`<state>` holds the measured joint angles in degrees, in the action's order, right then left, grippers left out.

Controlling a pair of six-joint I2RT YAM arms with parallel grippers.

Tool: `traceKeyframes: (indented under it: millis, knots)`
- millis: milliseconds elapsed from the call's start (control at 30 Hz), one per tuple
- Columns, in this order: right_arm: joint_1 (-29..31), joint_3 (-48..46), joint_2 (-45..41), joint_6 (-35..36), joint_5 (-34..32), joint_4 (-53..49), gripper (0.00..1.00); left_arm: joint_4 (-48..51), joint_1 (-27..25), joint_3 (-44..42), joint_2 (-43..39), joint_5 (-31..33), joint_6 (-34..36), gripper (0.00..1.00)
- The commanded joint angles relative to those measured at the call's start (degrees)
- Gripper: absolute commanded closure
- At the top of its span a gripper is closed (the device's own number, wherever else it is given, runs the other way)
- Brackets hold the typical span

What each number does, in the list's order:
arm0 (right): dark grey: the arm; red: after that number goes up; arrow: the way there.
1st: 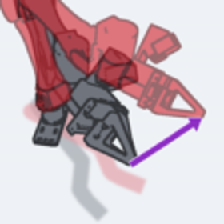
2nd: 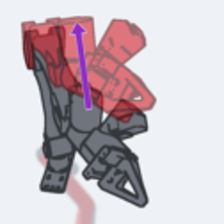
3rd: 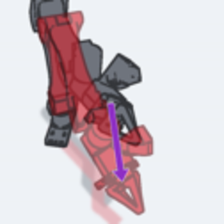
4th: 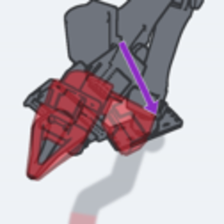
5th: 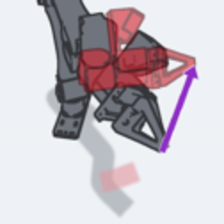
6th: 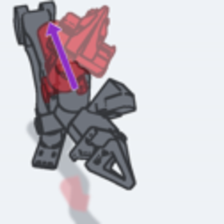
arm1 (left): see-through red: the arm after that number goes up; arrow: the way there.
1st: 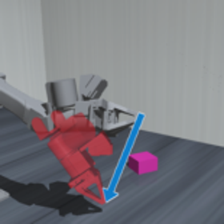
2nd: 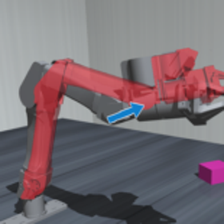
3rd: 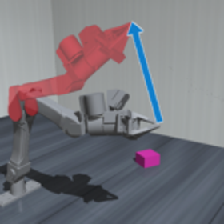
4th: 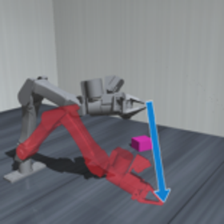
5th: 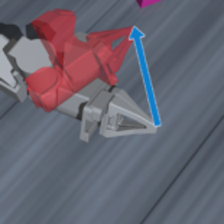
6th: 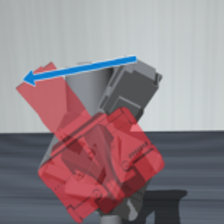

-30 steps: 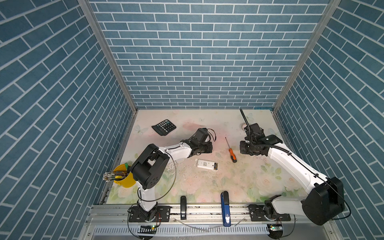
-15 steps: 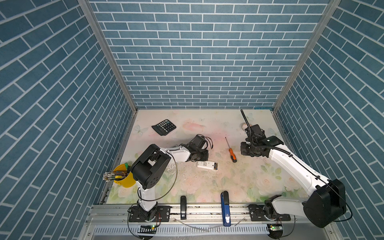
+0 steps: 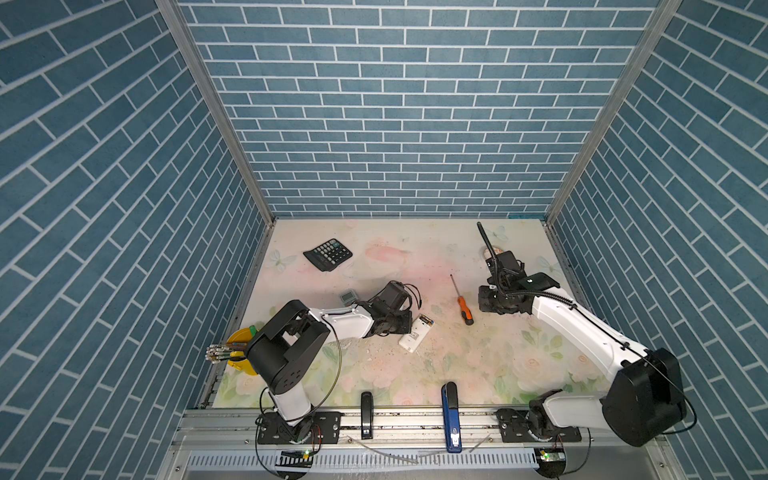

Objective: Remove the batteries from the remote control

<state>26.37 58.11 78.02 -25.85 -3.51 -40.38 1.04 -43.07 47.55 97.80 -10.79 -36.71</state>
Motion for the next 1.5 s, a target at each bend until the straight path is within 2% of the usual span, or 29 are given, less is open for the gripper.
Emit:
traceKeyframes:
  millis: [0,267,500,733,900,933,1067,1133,1233,1367,1467]
  knots:
    - [0.26,-1.52,3.05,3.10,-0.03,2.63,0.61,1.82,-0.36,-0.88,-1.05,1.66,-1.16,0.82]
    - [0.22,0.73,10.66,7.59,5.17,5.20,0.57,3.61,-0.10,2.82,-1.02,2.48,-0.71,0.76]
    - [0.35,1.59,14.98,8.09,8.15,5.70,0.54,6.26,2.33,4.21,-5.78,3.05,-1.05,0.65]
    - [1.19,1.97,18.97,7.60,8.17,6.17,0.53,7.33,4.29,5.67,-10.68,3.22,-1.26,0.63]
    - [1.41,2.13,22.01,7.44,8.17,7.23,0.53,6.78,5.05,6.65,-10.99,2.20,-1.60,0.62]
    - [1.38,2.18,22.41,7.52,8.17,7.60,0.55,6.58,5.23,6.81,-10.82,1.86,-1.80,0.62]
    - [1.40,2.02,21.28,8.40,8.17,8.29,0.83,3.81,5.79,7.24,-9.31,-0.74,-3.43,0.59]
    - [1.40,1.92,19.03,9.45,10.00,7.95,0.90,1.90,5.88,7.75,-8.16,-2.08,-4.36,0.56]
    - [1.40,3.11,15.02,11.82,13.59,5.50,0.96,-3.56,5.89,9.16,-5.24,-5.67,-6.18,0.52]
    - [1.40,5.54,10.57,14.71,21.60,2.48,0.98,-16.27,5.72,10.75,0.31,-12.06,-11.87,0.50]
    - [1.41,6.58,8.31,14.82,25.17,1.88,0.99,-25.39,5.38,11.39,4.00,-14.44,-16.52,0.50]
